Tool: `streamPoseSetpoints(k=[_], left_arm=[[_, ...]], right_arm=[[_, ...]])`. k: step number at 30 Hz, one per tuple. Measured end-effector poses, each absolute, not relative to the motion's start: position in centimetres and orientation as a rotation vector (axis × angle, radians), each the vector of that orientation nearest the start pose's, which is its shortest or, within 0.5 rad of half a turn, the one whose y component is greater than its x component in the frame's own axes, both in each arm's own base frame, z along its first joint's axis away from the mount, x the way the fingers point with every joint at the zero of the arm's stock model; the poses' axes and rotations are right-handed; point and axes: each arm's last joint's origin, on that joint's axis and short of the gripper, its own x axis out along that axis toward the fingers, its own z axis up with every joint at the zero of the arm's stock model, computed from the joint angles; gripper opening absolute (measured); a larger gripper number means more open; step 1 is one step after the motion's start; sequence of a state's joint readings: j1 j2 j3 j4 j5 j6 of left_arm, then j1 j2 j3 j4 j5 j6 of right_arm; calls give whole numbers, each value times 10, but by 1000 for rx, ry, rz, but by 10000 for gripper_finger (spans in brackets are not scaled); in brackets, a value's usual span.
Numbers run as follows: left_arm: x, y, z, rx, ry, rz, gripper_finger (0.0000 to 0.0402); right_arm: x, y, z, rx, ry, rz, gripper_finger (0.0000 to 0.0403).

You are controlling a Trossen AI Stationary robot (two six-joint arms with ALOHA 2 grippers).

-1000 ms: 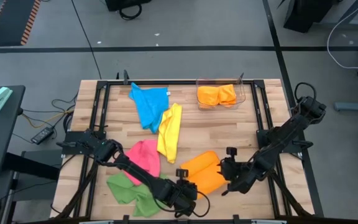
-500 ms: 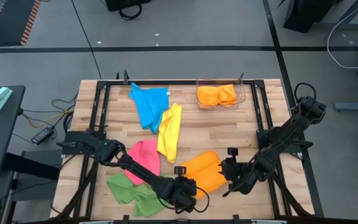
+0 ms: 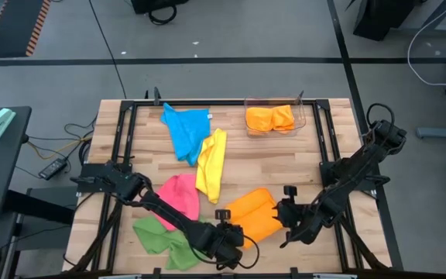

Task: Fold microfiber towels
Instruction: Fold the orange microfiber cloth

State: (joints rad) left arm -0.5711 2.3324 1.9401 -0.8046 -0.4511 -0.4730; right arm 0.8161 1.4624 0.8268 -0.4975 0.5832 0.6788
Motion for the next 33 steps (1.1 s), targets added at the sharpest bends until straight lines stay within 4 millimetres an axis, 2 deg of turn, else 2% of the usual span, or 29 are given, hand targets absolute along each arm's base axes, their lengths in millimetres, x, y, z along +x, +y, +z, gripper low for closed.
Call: streamPoseSetpoints(k=[3, 8, 12, 18, 33], left_arm=[[415, -249, 174, 119, 1014, 172, 67], [413, -229, 174, 256, 1111, 215, 90], [417, -215, 173, 265, 1136, 236, 96], [426, -207, 167, 223, 1207, 76, 97], [443, -191, 152, 135, 1238, -12, 146]], right_arm=[[190, 183, 185, -100, 867, -83, 139], [187, 180, 177, -105, 857, -93, 138], [183, 174, 164, -109, 835, -124, 138], [177, 167, 149, -113, 827, -133, 138], [177, 168, 149, -108, 820, -126, 138]])
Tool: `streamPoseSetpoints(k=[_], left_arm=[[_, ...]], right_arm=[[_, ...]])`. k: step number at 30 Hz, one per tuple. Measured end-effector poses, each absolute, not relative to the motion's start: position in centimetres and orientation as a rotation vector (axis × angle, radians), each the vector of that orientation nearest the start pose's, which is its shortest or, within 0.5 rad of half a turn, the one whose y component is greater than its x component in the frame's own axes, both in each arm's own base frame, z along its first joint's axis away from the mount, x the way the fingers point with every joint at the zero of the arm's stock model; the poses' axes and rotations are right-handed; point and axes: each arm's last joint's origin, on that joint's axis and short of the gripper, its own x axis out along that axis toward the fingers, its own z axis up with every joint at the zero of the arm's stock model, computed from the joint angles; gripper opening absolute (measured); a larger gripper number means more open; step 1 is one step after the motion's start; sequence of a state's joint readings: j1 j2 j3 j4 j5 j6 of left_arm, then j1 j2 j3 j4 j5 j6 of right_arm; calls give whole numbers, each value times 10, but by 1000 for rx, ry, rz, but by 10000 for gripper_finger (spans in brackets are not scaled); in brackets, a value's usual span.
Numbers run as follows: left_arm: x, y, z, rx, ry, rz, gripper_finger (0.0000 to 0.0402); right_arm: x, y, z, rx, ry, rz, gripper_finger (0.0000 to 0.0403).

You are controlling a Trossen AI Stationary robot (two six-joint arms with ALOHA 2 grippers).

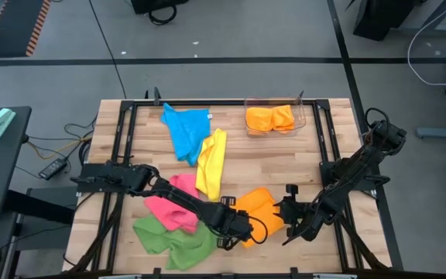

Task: Fold microfiber towels
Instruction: Fold the orange microfiber cloth

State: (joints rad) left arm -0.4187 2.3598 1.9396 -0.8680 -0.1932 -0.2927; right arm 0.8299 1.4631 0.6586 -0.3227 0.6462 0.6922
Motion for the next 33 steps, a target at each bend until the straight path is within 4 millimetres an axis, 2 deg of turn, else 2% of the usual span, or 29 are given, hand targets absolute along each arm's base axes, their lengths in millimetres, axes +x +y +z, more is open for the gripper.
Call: streamPoseSetpoints(k=[4, 12, 22, 28, 33], left_arm=[[446, -191, 153, 150, 1212, -35, 135], [446, -192, 153, 166, 1205, -48, 81], [442, -194, 168, 159, 1182, -58, 31], [441, -193, 174, 155, 1179, -58, 16], [441, -190, 173, 150, 1193, -45, 24]], right_arm=[[177, 168, 149, -109, 820, -126, 138], [177, 168, 149, -109, 820, -126, 138], [177, 168, 149, -109, 820, -126, 138], [177, 168, 149, -109, 820, -126, 138], [181, 163, 149, -134, 818, -145, 138]])
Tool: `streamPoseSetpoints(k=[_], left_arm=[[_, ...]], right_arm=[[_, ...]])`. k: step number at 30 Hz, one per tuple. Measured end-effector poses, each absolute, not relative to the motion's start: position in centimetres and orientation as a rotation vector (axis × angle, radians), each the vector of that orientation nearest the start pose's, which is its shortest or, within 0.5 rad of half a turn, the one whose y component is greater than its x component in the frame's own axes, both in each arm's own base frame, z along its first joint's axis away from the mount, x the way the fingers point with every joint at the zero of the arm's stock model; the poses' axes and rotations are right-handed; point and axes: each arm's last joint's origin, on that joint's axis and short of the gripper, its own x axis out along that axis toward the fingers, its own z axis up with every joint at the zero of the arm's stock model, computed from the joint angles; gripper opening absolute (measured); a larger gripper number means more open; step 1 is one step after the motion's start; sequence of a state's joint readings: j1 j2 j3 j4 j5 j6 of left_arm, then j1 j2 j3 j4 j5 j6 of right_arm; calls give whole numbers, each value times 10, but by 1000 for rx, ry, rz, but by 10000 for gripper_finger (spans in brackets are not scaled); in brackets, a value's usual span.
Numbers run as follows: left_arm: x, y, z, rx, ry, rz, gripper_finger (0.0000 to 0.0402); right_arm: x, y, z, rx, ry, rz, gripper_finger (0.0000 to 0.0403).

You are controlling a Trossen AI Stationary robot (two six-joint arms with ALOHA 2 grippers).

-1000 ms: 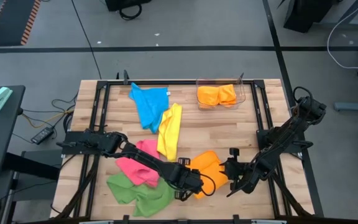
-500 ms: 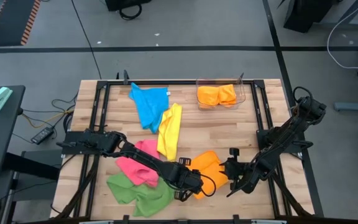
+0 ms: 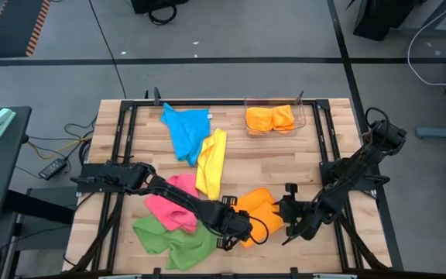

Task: Fold microfiber towels
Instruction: Fold the orange microfiber cloth

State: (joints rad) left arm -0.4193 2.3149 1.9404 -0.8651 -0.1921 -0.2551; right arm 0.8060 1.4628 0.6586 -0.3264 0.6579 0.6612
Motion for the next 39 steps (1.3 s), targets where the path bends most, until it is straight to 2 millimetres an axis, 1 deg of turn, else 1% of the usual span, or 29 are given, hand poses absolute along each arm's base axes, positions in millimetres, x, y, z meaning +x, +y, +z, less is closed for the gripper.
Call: streamPoseSetpoints(k=[5, 8, 11, 17, 20, 23, 29, 34, 37, 39], left_arm=[[441, -190, 173, 137, 1194, -33, 32], [441, -191, 173, 132, 1193, -31, 29], [440, -191, 173, 133, 1194, -32, 22], [441, -191, 173, 132, 1193, -31, 22], [441, -191, 173, 132, 1194, -31, 30], [441, -191, 173, 132, 1194, -31, 32], [441, -191, 172, 132, 1194, -31, 20], [441, -191, 172, 132, 1195, -31, 22], [441, -191, 172, 132, 1195, -30, 29], [441, -191, 172, 132, 1195, -30, 30]], right_arm=[[198, 140, 147, -73, 846, -235, 138], [201, 125, 139, -14, 898, -280, 139], [202, 118, 132, 75, 922, -267, 142], [199, 119, 123, 187, 943, -183, 145], [199, 120, 123, 214, 957, -158, 145], [201, 121, 124, 225, 930, -140, 145], [204, 125, 126, 257, 928, -73, 145], [204, 125, 126, 256, 928, -65, 145], [205, 128, 129, 232, 927, -8, 145], [206, 134, 132, 200, 928, 52, 145]])
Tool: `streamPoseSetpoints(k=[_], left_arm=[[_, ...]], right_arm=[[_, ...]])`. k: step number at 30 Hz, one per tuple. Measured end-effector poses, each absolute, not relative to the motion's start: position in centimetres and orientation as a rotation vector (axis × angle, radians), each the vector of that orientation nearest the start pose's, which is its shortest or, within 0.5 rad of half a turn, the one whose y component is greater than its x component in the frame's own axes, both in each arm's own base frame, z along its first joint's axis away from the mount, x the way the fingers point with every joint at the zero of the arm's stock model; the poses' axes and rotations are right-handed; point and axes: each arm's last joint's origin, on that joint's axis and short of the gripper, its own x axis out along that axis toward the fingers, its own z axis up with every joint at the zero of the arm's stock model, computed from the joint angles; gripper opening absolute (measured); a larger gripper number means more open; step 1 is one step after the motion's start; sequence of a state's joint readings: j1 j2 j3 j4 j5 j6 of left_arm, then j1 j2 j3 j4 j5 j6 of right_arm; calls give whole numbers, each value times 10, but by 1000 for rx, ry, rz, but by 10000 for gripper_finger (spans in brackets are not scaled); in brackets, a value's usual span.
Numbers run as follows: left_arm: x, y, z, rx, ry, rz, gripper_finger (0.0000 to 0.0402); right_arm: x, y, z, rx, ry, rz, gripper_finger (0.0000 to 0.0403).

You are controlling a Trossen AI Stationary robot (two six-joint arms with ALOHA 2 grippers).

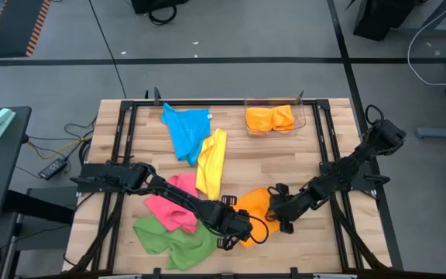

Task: Fold microfiber towels
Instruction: Fold the orange microfiber cloth

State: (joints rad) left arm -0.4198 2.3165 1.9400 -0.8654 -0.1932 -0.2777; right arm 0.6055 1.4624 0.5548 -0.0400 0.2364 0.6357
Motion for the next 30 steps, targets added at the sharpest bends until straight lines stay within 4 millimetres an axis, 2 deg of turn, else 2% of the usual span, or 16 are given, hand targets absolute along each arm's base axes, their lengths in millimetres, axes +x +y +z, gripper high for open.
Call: streamPoseSetpoints(k=[5, 9, 16, 24, 30], left_arm=[[441, -191, 172, 132, 1195, -30, 20], [441, -191, 172, 126, 1194, -26, 19], [440, -191, 172, 114, 1194, -19, 33], [440, -191, 172, 114, 1194, -19, 19], [440, -191, 172, 111, 1194, -17, 28]], right_arm=[[199, 151, 137, 41, 897, 170, 136], [193, 155, 136, -45, 863, 113, 126], [194, 151, 136, -92, 833, 48, 124], [195, 150, 135, -83, 832, 37, 124], [199, 153, 118, -125, 863, 16, 124]])
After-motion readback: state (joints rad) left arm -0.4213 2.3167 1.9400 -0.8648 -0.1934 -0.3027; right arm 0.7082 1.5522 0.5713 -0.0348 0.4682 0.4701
